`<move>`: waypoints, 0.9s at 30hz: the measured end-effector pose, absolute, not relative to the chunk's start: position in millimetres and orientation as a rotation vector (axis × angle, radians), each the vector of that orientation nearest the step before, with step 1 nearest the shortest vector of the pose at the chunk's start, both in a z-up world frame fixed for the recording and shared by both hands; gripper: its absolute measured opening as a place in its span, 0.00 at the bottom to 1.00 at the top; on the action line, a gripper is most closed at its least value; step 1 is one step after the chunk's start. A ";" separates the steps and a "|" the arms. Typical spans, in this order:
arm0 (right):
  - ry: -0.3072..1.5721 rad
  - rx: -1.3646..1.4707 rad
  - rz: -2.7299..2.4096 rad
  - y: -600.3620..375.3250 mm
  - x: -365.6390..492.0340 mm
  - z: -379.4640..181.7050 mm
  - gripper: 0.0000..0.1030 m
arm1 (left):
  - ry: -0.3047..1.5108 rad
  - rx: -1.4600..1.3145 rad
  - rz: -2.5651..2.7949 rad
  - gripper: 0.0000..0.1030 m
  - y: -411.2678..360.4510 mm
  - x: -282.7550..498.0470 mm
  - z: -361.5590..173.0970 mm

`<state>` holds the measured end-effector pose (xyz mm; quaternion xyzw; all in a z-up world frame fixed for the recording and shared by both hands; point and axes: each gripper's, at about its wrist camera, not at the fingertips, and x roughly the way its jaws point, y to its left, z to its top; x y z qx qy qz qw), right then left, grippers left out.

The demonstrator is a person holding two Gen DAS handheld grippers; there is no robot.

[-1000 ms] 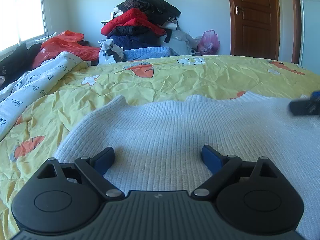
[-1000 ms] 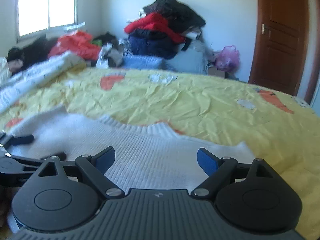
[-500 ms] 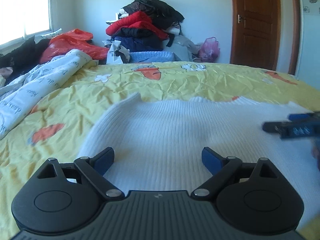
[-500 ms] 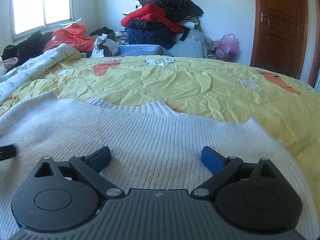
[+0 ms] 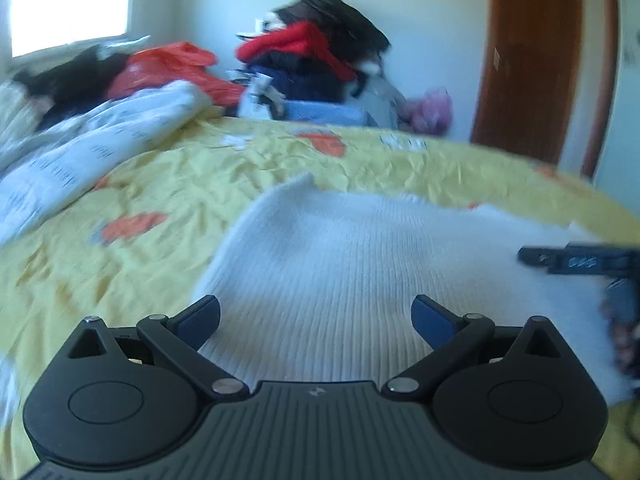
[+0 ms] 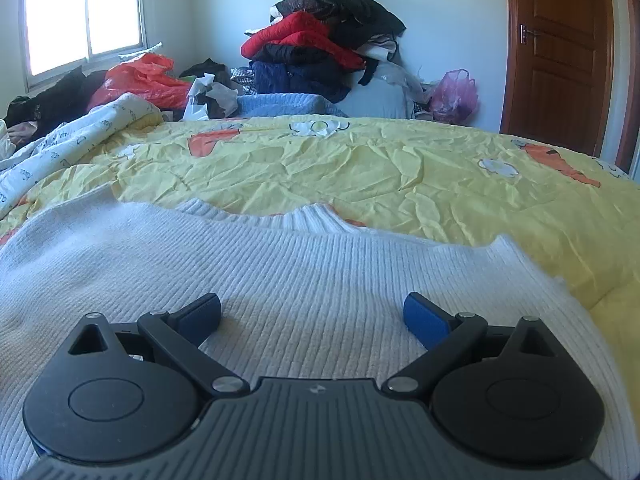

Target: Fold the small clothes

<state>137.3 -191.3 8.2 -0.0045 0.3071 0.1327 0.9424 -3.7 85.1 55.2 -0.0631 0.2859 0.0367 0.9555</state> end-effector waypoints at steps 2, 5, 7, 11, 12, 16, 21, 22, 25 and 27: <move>0.625 0.000 0.275 -191.7 138.1 8.4 0.95 | 0.602 -0.214 0.106 1.00 98.4 -20.7 51.2; 0.623 0.015 0.283 -193.6 138.2 8.7 0.96 | 0.704 -0.400 0.156 0.99 121.1 -29.7 32.3; 0.620 0.025 0.288 -194.7 138.1 8.7 0.96 | 0.659 -0.473 0.182 1.00 126.8 -38.4 27.8; 0.615 0.047 0.297 -198.0 137.9 9.0 0.96 | 0.657 -0.533 0.206 1.00 124.6 -27.3 28.9; 0.614 0.053 0.299 -198.8 137.6 8.9 0.96 | 0.656 -0.552 0.215 1.00 125.0 -23.8 29.7; 0.606 0.076 0.309 -201.6 135.8 9.2 0.96 | 0.652 -0.674 0.251 1.00 128.1 -6.8 30.7; 0.599 0.107 0.322 -206.0 135.6 9.6 0.97 | 0.626 -0.943 0.313 1.00 140.8 -0.5 29.0; 0.598 0.111 0.323 -206.4 135.2 9.5 0.97 | 0.616 -0.988 0.324 1.00 143.7 -1.8 27.9; 0.596 0.119 0.327 -207.3 134.6 9.5 0.98 | 0.604 -1.063 0.322 1.00 151.0 -3.6 25.0; 0.595 0.121 0.328 -207.4 134.2 9.4 0.98 | 0.595 -1.095 0.313 1.00 155.4 -5.6 23.1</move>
